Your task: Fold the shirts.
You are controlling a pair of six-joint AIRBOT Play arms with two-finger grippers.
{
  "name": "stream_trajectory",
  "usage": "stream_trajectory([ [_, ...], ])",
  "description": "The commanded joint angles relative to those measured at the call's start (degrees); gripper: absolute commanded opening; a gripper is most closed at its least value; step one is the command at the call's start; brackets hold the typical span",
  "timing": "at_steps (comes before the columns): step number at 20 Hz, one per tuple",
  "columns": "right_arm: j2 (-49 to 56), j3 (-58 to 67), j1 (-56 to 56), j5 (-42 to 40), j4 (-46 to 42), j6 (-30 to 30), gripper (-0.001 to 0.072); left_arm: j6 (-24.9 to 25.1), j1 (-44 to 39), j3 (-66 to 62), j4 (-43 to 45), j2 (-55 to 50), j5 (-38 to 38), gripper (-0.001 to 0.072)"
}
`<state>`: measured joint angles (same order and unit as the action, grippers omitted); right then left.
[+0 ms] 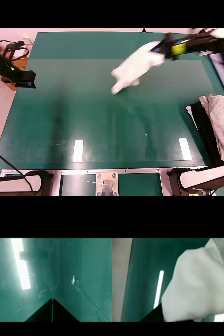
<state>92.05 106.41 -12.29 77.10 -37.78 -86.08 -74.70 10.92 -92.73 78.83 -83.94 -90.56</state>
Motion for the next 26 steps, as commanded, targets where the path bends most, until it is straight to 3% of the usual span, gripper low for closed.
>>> stream_trajectory([
  [1, -6.82, 1.29, -16.74, 3.8, -0.83, -5.35, 0.0015, 0.17, 0.02, 0.02, 0.02, 0.04, 0.0, 0.0026],
  [4, -10.19, 1.29, -30.84, 5.51, -3.85, -9.88, 0.0016, 0.17, 0.02, 0.02, 0.0, 0.04, 0.04, 0.0026],
  [7, -13.62, 1.29, -42.45, 9.97, -15.76, -14.69, 0.0016, 0.17, 0.02, 0.02, -0.02, 0.04, 0.07, 0.0026],
  [10, -15.63, 0.48, -50.07, 19.76, -29.09, -15.8, 0.0015, 0.22, 0.02, 0.02, -0.02, 0.04, 0.09, 0.0026],
  [13, -18.1, -2.12, -54.25, 27.82, -39.71, -16.02, 0.0015, 0.63, 0.02, 0.02, 0.0, 0.04, 0.26, 0.0026],
  [22, -25.81, -25.0, -57.2, 27.63, -52.39, -15.52, 0.0017, 1.31, 0.02, 0.02, -0.02, 0.04, 1.6, 0.0027],
  [23, -25.79, -27.78, -57.2, 27.08, -53.4, -15.52, 0.0068, 1.29, 0.02, 0.02, -0.02, 0.04, 1.64, 0.0027],
  [25, -25.51, -32.85, -57.2, 26.16, -56.41, -15.52, 0.0508, 1.29, 0.02, 0.02, -0.02, 0.04, 1.6, 0.0026],
  [26, -25.09, -34.23, -57.2, 25.79, -56.7, -15.74, 0.0544, 1.29, 0.02, 0.02, -0.02, 0.04, 1.62, 0.0026],
])
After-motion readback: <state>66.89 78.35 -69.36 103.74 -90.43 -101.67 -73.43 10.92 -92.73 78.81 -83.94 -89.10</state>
